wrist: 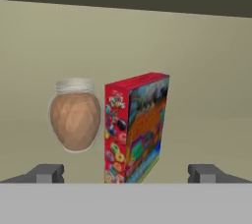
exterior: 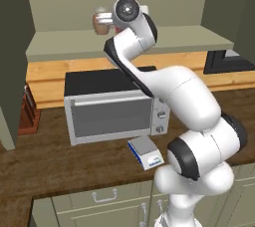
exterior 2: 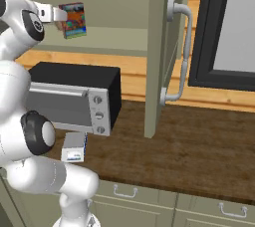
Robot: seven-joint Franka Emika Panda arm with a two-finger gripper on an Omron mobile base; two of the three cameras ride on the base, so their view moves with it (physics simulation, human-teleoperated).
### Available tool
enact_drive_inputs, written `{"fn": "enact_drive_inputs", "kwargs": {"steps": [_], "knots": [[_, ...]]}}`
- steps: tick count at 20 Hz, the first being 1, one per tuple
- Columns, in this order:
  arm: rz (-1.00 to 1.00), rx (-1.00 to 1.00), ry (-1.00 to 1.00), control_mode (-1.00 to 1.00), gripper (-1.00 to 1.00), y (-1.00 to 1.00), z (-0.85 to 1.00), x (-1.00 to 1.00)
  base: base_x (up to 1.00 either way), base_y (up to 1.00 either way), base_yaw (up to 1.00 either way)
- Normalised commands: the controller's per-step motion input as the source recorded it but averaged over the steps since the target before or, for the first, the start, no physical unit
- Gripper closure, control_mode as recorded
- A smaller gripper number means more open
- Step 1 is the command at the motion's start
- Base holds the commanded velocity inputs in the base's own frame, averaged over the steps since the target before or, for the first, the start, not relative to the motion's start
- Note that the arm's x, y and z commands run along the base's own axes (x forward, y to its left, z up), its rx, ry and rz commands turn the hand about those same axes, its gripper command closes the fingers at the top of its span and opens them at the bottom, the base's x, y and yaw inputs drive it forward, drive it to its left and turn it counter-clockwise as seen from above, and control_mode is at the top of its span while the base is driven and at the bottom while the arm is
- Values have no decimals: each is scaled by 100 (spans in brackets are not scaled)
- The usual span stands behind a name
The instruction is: Pick the cereal and place it on the digital scale for weighing, and close the cabinet.
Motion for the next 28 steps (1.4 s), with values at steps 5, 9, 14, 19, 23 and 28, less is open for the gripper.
{"fn": "enact_drive_inputs", "kwargs": {"steps": [5, 9, 14, 19, 23, 28], "knots": [[-1, 0, 0, -100, -100, 4, 0, 34, 0, 0, 0], [-7, 0, 0, -100, -100, 0, 0, 26, 0, 0, 0], [-10, 0, 0, -100, -100, 2, 0, 32, 0, 0, 0], [-7, 0, 0, -100, -100, 4, 0, 19, 0, 0, 0], [-2, 0, 0, -100, -100, 0, 0, 22, 0, 0, 0], [-1, 0, 0, -100, -100, 0, 0, 27, 0, 0, 0]]}}
